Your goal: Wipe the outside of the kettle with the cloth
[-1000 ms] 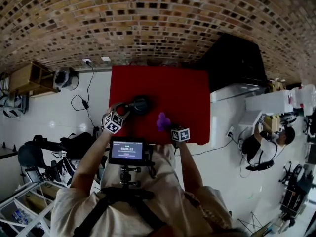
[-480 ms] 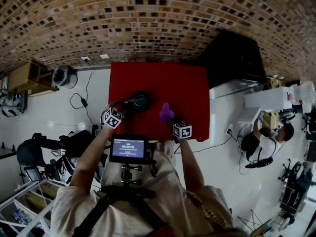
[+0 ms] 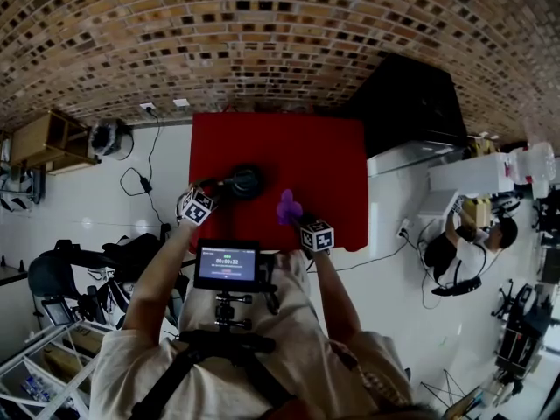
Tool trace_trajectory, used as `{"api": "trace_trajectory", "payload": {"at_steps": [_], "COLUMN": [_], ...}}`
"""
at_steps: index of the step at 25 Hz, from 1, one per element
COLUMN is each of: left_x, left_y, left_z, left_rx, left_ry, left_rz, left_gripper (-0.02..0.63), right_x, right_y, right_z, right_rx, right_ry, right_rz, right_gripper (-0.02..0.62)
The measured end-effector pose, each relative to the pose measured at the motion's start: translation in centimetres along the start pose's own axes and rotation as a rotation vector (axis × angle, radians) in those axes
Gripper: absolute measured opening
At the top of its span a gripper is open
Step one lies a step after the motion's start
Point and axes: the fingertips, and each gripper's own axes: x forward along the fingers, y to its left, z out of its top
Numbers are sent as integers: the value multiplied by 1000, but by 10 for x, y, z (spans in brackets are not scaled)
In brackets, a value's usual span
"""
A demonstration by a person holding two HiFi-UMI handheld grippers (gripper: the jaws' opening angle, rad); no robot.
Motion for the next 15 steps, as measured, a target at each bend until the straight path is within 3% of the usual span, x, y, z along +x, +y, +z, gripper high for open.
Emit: {"api": "trace_trajectory", "payload": {"at_steps": [5,11,15], "left_x": [3,-2,-4], "left_y": [5,-8,-16], "left_z": [-6,6,32], "left_rx": [-40,-119,-228], "left_ry": [42,73,31], "left_rz": [-8,-91,-144], "left_gripper": [132,133,133], "right_x": [-3,-2,-2], "right_y": [3,0,0], "right_z": [-3,-6,-7], "right_rx": [21,49,64], "right_ry": [8,-13,-27], "right_rz": [-1,-6,2], "right_gripper": [164,164,164]}}
